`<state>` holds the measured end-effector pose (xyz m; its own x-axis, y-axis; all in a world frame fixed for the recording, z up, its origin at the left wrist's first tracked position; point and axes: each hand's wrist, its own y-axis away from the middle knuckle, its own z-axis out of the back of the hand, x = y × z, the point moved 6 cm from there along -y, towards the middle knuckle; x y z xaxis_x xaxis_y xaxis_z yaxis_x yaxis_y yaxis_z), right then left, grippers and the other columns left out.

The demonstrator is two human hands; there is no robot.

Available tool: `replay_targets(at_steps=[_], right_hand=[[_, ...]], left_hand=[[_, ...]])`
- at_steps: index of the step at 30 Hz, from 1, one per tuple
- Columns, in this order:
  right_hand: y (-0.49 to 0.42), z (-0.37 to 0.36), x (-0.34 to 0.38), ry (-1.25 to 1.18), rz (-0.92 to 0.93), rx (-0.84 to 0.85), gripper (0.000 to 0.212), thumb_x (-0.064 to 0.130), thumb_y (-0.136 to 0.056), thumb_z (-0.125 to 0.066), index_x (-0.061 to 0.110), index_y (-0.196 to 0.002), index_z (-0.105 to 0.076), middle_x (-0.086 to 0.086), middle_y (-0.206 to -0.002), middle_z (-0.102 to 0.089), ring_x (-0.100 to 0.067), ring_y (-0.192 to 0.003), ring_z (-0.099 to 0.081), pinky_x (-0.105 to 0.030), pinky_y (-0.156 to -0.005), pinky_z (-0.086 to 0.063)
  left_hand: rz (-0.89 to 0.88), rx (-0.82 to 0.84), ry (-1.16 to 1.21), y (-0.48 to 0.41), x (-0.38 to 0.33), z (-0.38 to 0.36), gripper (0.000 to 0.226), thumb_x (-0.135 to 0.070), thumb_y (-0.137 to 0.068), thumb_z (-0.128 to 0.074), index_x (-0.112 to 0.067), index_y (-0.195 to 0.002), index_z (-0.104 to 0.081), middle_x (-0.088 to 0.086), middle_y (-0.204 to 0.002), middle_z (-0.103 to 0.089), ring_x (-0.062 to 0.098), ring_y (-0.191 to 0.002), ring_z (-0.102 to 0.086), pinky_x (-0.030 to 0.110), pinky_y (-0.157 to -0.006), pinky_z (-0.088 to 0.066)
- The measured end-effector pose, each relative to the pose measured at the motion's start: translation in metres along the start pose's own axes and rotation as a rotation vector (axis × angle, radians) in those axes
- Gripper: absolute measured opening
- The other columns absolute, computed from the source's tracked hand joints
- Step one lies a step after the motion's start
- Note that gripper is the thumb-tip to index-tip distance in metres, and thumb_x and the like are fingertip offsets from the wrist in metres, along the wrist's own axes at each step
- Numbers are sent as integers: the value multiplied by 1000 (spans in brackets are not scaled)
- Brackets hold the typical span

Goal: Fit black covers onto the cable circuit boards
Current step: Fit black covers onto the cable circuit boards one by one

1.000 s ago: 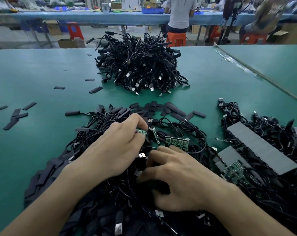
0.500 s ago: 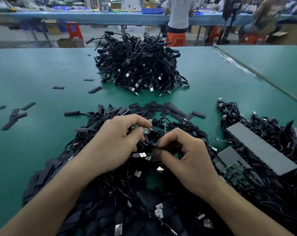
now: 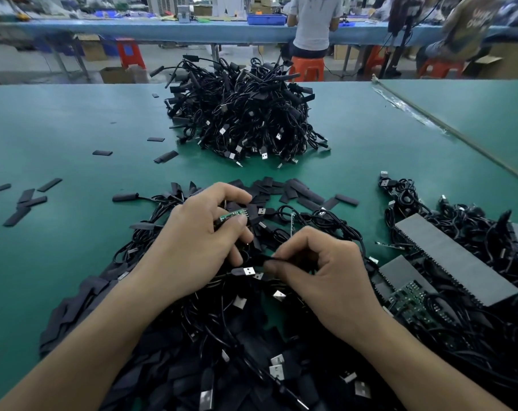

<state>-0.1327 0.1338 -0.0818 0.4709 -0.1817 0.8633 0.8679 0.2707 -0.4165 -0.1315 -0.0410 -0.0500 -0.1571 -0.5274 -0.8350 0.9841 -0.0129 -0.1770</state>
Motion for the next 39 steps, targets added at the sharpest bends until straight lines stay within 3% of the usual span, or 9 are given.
replay_targets(at_steps=[8,14,17,20,24,26,29,34,39], right_hand=[[0,1,2,-149,0,-5,22,16,-85,-73,29,-102,-74,3,-89,-75,-30,-72,-68,-53,-65,-56],[-1,4,12,156,182,-33,24,21,-76,-82,24,-99,-74,10,-93,-59,-8,-83,-58,-16,-73,-42],[3,-12,16,358,271,243,24,33,-75,-83,26,-96,-75,10,-91,-53,-4,-87,-50,-20,-75,-42],[13,-34,5,598,247,594,42,55,-79,-73,41,-118,-68,16,-105,-53,-3,-101,-41,-27,-84,-45],[12,-32,7,595,261,614,33,49,-87,-68,45,-119,-66,19,-109,-55,-5,-102,-35,-28,-87,-45],[14,-33,7,589,274,626,26,42,-89,-68,43,-115,-70,19,-105,-61,-6,-98,-38,-26,-83,-45],[13,-32,6,542,255,589,19,33,-90,-68,37,-108,-73,18,-98,-68,-7,-95,-47,-28,-83,-47],[3,-16,5,287,176,274,22,23,-92,-68,27,-113,-72,19,-92,-58,-1,-88,-58,-13,-77,-43],[-2,0,5,3,105,-9,16,15,-83,-74,28,-91,-77,10,-82,-71,-8,-76,-67,-14,-69,-47]], left_hand=[[-82,134,77,5,-15,-10,6,-30,-91,-67,-32,-93,-71,-6,-81,-71,12,-53,-68,14,-57,-50],[-45,11,-57,3,-7,-1,18,-24,-81,-78,-37,-88,-69,-10,-86,-69,-2,-57,-65,11,-60,-48],[-61,-62,-238,4,-4,3,18,-28,-78,-80,-39,-84,-66,-16,-75,-64,-3,-55,-57,7,-56,-39],[-71,-60,-273,5,-3,1,20,-29,-74,-82,-39,-82,-66,-15,-72,-66,4,-52,-58,10,-57,-43],[-25,-113,-280,5,0,3,12,-50,-77,-72,-41,-84,-70,-23,-76,-67,-7,-70,-61,9,-58,-41],[-12,-110,-272,4,0,2,7,-43,-84,-65,-42,-86,-71,-21,-72,-69,2,-57,-60,16,-50,-42],[3,-83,-216,2,2,1,22,-25,-89,-60,-44,-87,-71,-3,-67,-73,9,-37,-43,24,-40,-39],[-7,-11,-75,2,-2,0,31,-15,-93,-60,-42,-104,-67,-14,-79,-74,10,-55,-67,19,-43,-45],[-6,46,43,2,-7,-3,21,-17,-92,-65,-37,-88,-62,-6,-74,-75,13,-48,-65,16,-42,-43]])
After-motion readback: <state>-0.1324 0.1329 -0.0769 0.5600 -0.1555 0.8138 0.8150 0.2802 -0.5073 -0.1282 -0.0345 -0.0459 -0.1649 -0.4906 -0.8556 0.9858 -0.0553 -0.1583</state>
